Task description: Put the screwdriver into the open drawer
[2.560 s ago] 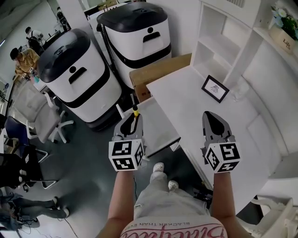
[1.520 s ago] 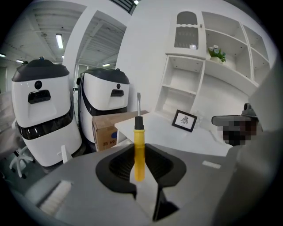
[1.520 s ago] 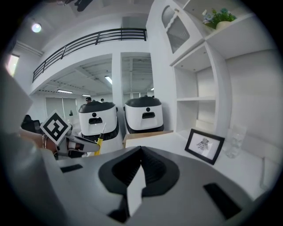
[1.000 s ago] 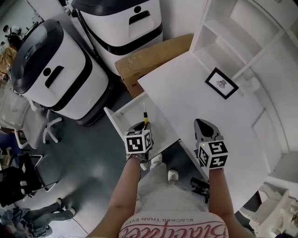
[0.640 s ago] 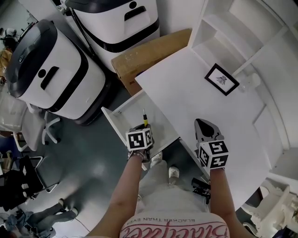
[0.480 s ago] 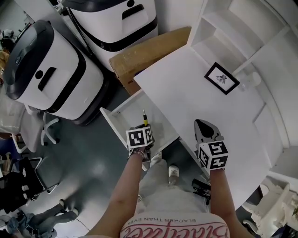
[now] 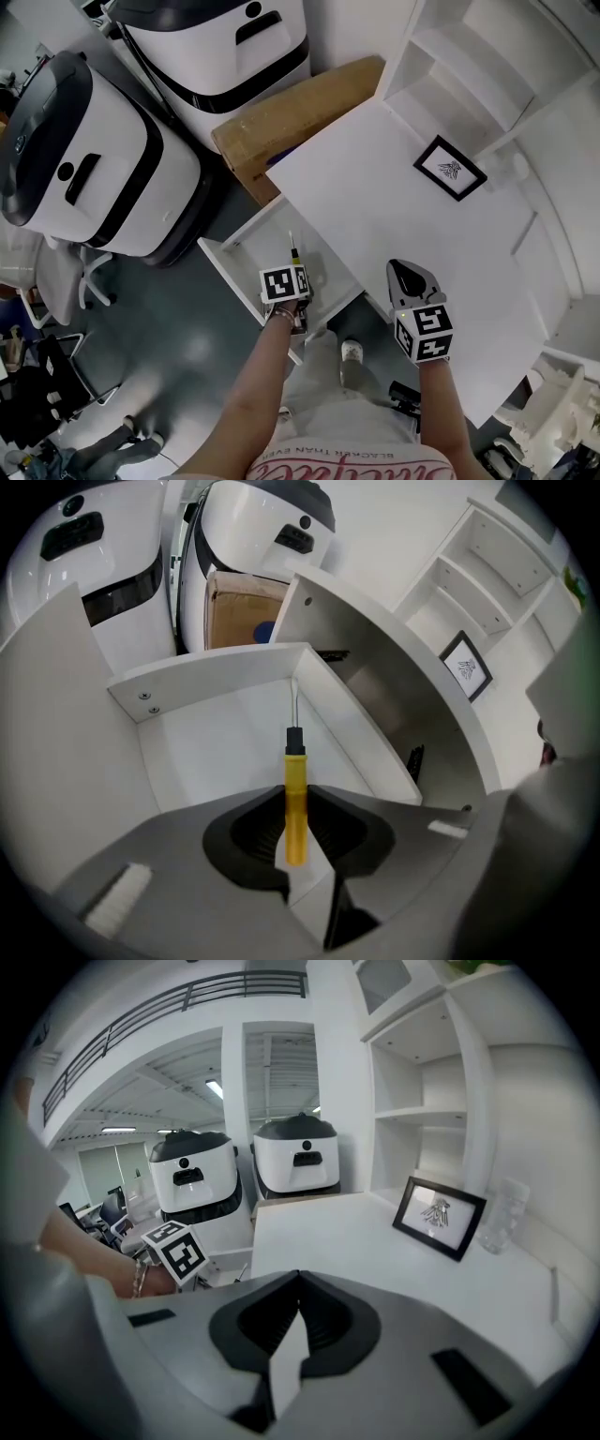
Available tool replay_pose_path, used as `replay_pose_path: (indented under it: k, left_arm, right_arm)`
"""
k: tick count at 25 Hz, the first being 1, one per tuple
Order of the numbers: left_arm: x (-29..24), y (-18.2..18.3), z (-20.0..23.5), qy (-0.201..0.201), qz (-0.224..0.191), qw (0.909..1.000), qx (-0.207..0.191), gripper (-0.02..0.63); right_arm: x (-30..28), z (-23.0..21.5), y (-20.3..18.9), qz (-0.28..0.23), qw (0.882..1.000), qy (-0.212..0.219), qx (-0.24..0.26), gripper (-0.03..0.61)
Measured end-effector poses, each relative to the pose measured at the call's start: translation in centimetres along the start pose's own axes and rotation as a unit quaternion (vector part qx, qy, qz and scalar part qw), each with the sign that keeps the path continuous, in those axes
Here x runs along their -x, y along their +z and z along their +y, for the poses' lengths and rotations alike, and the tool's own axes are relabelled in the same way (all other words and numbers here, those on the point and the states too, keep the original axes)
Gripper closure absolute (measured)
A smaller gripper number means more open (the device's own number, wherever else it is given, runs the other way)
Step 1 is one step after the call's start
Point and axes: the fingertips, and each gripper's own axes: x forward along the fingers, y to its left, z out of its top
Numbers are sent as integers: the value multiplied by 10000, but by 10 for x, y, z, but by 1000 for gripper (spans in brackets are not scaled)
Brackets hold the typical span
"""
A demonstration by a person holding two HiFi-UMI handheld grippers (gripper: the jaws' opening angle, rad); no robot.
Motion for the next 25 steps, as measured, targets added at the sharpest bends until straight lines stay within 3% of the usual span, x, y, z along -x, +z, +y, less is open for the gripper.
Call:
replay_pose_path:
  k: [13,25]
  left_arm:
    - [-46,-19,20,56,688,9952,699,532]
    - [-68,-35,27,104,1025,9875,1191,532]
  right_arm:
    - [-9,6,-8,172,9997,-108,-122,572]
    - [-19,5,-8,248,9997,-28,-36,572]
